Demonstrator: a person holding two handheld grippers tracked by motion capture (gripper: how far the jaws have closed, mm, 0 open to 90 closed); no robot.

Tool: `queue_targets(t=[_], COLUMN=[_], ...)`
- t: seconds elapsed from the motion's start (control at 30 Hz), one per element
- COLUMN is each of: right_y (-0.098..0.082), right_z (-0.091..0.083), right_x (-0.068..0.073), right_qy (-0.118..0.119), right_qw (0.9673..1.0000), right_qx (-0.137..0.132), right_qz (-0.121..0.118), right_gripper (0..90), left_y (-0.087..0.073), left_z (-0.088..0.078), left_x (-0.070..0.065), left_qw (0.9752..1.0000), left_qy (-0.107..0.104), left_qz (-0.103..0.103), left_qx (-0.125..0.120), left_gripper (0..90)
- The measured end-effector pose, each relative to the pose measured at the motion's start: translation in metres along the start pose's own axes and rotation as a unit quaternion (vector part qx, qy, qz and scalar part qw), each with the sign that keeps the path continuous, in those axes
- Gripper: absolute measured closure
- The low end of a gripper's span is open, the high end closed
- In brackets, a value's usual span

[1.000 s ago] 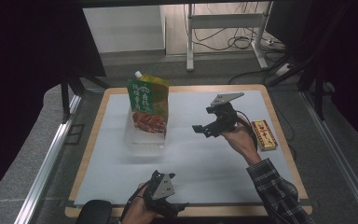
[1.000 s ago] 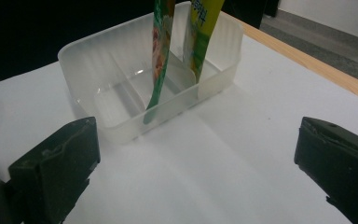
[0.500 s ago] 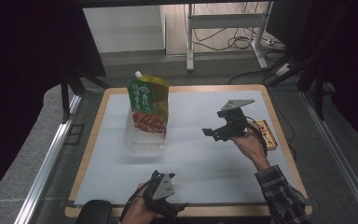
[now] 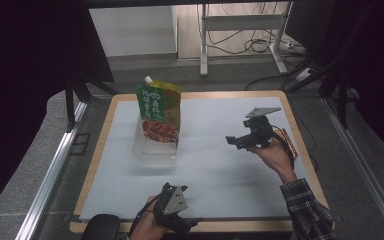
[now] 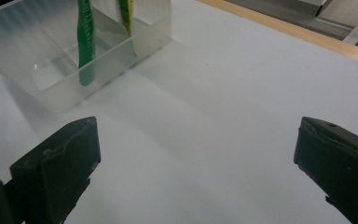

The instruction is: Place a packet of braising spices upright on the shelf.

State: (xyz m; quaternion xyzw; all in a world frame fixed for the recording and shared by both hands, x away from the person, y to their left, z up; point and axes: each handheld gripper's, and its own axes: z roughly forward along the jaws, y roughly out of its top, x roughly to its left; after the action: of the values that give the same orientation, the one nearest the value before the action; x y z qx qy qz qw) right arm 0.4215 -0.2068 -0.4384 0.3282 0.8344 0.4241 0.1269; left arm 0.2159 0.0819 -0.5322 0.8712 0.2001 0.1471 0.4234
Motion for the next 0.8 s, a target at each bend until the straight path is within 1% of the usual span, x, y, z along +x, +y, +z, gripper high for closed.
queue_targets(t=[0.27, 0.37, 0.43, 0.53, 0.57, 0.63, 0.67, 0.7, 0.8], right_y=[-0.007, -0.012, -0.015, -0.020, -0.021, -0.025, -0.026, -0.028, -0.034], right_z=[-0.008, -0.010, -0.012, -0.014, -0.015, -0.017, -0.018, -0.019, -0.022], right_x=[-0.016, -0.025, -0.031, -0.040, -0.043, -0.049, -0.052, -0.056, -0.065], right_qy=[-0.022, -0.029, -0.038, -0.058, -0.062, -0.077, -0.083, -0.092, -0.118], right_qw=[0.9996, 0.9991, 0.9983, 0.9969, 0.9965, 0.9951, 0.9943, 0.9935, 0.9898], right_qx=[0.006, 0.013, 0.023, 0.033, 0.036, 0.040, 0.043, 0.046, 0.060], right_qz=[0.018, 0.029, 0.038, 0.042, 0.043, 0.047, 0.050, 0.048, 0.055], right_gripper=[0.5, 0.5, 0.6, 1.6, 2.6, 5.1, 6.0, 6.8, 9.2], left_y=[-0.001, -0.001, -0.001, -0.002, -0.002, -0.002, -0.002, -0.002, -0.002], left_z=[-0.002, -0.003, -0.003, -0.004, -0.003, -0.003, -0.003, -0.003, -0.003], left_x=[0.004, 0.006, 0.006, 0.007, 0.006, 0.007, 0.007, 0.007, 0.006], left_qw=[0.9999, 0.9999, 0.9999, 0.9999, 0.9999, 0.9999, 0.9999, 0.9999, 0.9999], left_qy=[0.004, 0.006, 0.006, 0.006, 0.006, 0.006, 0.006, 0.006, 0.005], left_qz=[-0.009, -0.011, -0.011, -0.011, -0.014, -0.014, -0.013, -0.013, -0.012], left_qx=[-0.004, -0.004, -0.004, -0.004, -0.007, -0.006, -0.006, -0.005, -0.005], left_gripper=[0.0, 0.0, 0.0, 0.0, 0.0, 0.0, 0.0, 0.0, 0.0])
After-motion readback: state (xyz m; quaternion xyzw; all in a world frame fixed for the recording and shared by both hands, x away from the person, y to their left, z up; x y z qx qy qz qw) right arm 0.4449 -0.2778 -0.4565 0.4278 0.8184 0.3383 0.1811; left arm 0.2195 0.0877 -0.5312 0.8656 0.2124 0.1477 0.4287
